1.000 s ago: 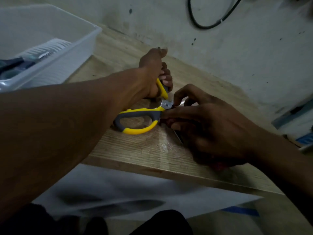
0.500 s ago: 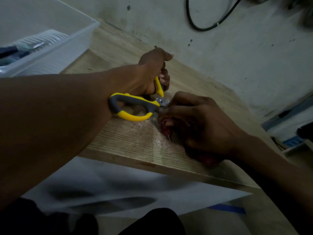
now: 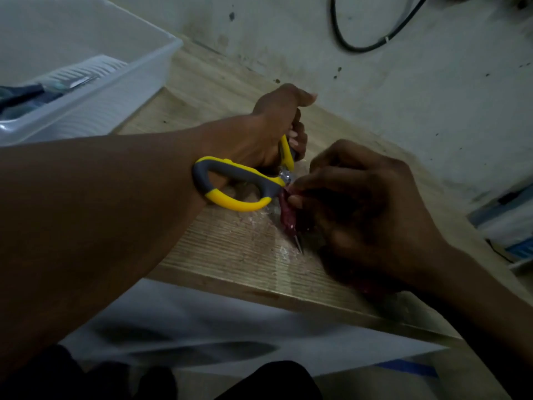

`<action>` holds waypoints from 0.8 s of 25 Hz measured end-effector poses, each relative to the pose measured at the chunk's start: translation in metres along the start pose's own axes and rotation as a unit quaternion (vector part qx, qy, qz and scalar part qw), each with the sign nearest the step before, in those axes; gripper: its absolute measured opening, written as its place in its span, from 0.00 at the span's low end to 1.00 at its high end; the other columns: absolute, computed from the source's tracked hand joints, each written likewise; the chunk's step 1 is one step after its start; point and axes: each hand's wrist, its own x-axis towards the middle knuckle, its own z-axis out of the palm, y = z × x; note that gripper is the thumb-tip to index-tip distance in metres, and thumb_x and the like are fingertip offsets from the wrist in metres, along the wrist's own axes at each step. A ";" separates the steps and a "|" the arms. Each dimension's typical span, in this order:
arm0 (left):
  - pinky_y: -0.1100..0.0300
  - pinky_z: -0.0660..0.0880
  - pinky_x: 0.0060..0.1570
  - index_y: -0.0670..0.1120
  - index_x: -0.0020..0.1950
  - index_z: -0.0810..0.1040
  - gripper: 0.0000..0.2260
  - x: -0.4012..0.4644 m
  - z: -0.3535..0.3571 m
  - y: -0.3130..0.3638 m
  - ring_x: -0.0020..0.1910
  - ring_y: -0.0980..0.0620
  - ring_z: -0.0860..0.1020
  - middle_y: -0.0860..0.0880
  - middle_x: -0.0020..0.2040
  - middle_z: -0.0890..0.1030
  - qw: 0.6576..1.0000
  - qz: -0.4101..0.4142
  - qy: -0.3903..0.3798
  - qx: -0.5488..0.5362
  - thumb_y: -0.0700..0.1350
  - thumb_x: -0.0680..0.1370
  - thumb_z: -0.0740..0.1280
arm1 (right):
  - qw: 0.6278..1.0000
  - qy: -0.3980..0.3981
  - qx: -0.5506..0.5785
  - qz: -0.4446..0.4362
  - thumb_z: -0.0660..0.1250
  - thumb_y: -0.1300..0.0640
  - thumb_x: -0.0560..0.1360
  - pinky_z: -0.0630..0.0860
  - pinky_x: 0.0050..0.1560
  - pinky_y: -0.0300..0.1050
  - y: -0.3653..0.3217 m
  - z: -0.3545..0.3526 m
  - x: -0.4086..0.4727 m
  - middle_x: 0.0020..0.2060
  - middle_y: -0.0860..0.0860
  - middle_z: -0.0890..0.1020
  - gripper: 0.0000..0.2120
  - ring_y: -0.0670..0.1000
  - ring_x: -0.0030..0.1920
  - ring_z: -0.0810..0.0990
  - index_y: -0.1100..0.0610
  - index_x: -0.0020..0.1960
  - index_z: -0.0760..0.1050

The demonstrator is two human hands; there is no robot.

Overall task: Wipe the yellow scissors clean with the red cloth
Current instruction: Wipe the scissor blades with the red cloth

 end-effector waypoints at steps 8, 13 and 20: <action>0.66 0.54 0.25 0.50 0.30 0.55 0.24 -0.003 -0.002 0.003 0.21 0.52 0.53 0.50 0.23 0.53 1.000 -0.015 -0.007 0.003 0.48 0.80 0.65 | 0.999 -0.047 0.006 0.004 0.75 0.52 0.76 0.81 0.42 0.52 -0.017 0.007 -0.003 0.49 0.46 0.85 0.09 0.49 0.44 0.85 0.49 0.56 0.87; 0.67 0.55 0.23 0.50 0.32 0.55 0.22 -0.005 -0.003 0.005 0.19 0.52 0.54 0.50 0.23 0.53 1.000 -0.022 -0.008 0.010 0.47 0.80 0.64 | 0.988 -0.135 0.076 0.020 0.75 0.58 0.77 0.81 0.43 0.47 -0.023 -0.009 -0.019 0.46 0.45 0.84 0.06 0.46 0.45 0.85 0.51 0.52 0.88; 0.67 0.55 0.23 0.51 0.32 0.55 0.23 -0.004 -0.002 0.005 0.21 0.51 0.53 0.50 0.25 0.52 0.999 -0.031 -0.009 0.017 0.47 0.80 0.65 | 0.918 -0.293 0.229 0.139 0.74 0.57 0.77 0.84 0.44 0.47 -0.005 -0.047 0.008 0.44 0.49 0.88 0.04 0.52 0.43 0.88 0.53 0.50 0.87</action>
